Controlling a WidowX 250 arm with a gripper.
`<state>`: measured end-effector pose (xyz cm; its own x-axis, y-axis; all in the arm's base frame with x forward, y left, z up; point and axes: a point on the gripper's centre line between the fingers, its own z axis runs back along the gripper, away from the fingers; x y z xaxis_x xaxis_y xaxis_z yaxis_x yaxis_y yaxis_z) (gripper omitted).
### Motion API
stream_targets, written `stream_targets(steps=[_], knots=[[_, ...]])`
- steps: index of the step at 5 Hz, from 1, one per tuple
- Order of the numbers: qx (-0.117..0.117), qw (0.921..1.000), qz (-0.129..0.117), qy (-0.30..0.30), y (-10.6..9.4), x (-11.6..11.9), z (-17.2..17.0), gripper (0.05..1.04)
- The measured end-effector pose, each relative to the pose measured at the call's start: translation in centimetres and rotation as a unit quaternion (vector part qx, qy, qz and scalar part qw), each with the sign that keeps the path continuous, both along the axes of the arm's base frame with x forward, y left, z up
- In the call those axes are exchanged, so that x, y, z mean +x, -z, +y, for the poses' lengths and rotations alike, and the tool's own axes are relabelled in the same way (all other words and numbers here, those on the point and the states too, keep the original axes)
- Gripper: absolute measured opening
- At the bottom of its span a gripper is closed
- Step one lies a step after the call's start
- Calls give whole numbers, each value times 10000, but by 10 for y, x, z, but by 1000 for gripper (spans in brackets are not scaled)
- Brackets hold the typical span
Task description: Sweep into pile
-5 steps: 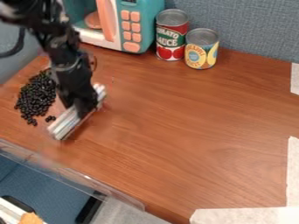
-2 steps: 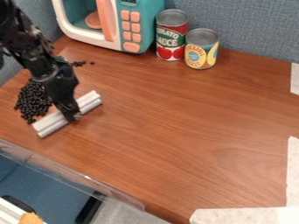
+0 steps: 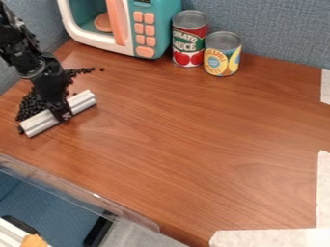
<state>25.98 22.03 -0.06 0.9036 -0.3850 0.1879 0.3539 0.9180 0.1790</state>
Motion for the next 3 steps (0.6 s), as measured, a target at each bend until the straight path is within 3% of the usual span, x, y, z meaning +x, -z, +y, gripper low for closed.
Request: stream_targets(steps=[2, 3], knots=[[218, 9995, -18, -227, -11, -1, 25, 370], [207, 9994, -19, -275, -12, 1, 25, 370]])
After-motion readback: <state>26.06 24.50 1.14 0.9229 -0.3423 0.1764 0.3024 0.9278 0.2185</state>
